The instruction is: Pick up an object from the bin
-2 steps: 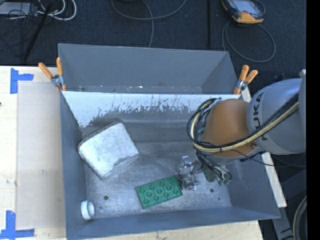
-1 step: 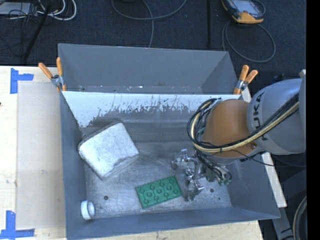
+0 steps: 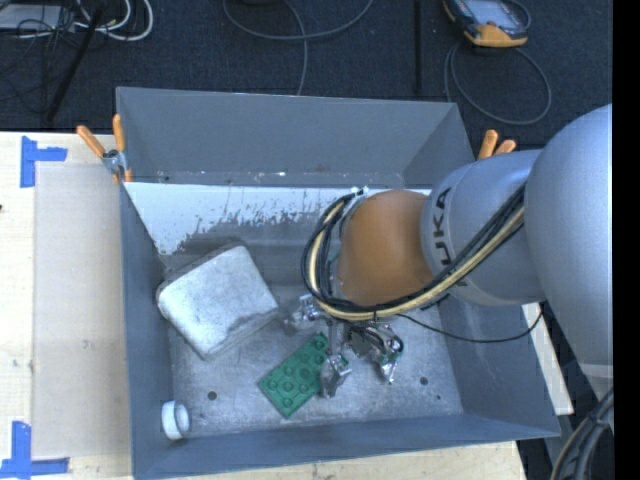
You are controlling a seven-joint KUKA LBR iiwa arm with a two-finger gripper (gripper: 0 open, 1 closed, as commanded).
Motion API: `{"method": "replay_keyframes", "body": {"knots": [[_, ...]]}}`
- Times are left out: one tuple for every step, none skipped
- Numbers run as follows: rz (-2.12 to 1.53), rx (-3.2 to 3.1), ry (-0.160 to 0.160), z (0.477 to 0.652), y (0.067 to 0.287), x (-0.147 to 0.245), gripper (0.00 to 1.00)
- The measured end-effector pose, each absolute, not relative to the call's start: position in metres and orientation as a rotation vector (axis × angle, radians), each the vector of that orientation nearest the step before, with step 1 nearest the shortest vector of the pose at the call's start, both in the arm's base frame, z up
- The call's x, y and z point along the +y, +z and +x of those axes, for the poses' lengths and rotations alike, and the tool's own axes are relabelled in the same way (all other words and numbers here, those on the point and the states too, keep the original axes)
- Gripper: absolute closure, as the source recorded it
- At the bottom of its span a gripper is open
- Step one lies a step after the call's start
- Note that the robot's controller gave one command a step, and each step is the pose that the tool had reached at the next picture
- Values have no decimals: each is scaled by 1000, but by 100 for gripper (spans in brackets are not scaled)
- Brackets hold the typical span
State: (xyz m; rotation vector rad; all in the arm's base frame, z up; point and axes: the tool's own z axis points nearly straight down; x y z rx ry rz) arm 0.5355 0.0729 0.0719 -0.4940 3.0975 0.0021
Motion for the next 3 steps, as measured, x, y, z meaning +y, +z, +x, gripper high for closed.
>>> {"method": "replay_keyframes", "body": {"knots": [[-491, 3101, 1, 535, 73, 71, 100], [-796, 3021, 0, 511, 74, 60, 100], [-885, 3005, -1, 513, 218, 68, 100]]}}
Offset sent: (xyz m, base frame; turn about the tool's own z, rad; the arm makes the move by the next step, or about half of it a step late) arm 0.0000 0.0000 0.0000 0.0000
